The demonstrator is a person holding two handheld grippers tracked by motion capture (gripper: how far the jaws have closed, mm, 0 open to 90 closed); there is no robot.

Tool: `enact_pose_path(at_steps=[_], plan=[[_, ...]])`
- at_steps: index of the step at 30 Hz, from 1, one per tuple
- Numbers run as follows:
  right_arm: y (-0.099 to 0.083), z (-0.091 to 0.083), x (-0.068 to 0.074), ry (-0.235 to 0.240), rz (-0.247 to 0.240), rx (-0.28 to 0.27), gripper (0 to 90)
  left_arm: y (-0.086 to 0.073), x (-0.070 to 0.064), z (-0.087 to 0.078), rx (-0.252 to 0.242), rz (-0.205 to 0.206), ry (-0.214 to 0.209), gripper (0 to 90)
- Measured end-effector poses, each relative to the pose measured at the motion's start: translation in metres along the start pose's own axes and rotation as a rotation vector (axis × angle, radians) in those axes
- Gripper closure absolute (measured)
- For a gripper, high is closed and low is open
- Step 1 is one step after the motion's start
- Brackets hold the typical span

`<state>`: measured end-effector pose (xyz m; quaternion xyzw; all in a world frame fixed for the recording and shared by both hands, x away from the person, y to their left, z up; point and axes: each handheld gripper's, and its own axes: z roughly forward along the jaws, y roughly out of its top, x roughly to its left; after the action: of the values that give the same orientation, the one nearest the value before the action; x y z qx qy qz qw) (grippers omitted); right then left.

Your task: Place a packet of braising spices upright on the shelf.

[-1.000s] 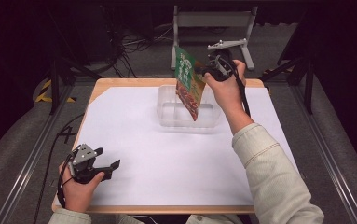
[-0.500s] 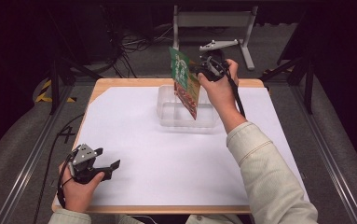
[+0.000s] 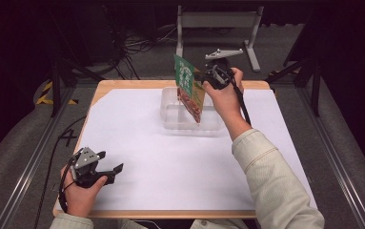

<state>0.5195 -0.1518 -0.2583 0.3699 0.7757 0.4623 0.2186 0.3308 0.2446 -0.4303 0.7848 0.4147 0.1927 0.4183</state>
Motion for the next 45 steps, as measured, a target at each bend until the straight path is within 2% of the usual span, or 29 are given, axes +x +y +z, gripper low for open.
enact_pose_path(at_steps=[6,12,16,21,28,39,41,44,45], plan=[[-0.004,-0.002,-0.003,0.003,0.011,0.0,90.0,0.001,0.0,0.001,0.0,0.002,-0.004,18.1],[-0.011,-0.008,-0.01,-0.02,0.029,0.012,90.0,0.001,-0.001,0.002,-0.001,0.001,-0.003,18.1],[-0.013,-0.01,-0.009,-0.027,0.03,0.02,90.0,0.001,-0.001,0.003,0.003,0.004,-0.005,18.1],[-0.019,-0.013,-0.007,-0.025,0.026,0.022,90.0,0.002,-0.002,0.003,0.006,0.008,-0.007,18.1],[-0.033,-0.019,-0.012,-0.022,0.045,0.016,90.0,0.003,-0.003,0.005,0.004,0.011,-0.01,18.1],[-0.034,-0.02,-0.013,0.002,0.045,0.005,89.8,0.003,-0.002,0.006,0.007,0.013,-0.008,18.1],[-0.034,-0.02,-0.014,0.023,0.053,-0.004,84.0,0.003,-0.002,0.006,0.004,0.01,-0.01,18.1],[-0.032,-0.024,-0.015,0.061,0.056,-0.046,69.4,0.004,-0.002,0.006,0.002,0.01,-0.012,18.0],[-0.032,-0.024,-0.015,0.061,0.056,-0.046,69.4,0.004,-0.002,0.006,0.002,0.01,-0.012,18.0]])
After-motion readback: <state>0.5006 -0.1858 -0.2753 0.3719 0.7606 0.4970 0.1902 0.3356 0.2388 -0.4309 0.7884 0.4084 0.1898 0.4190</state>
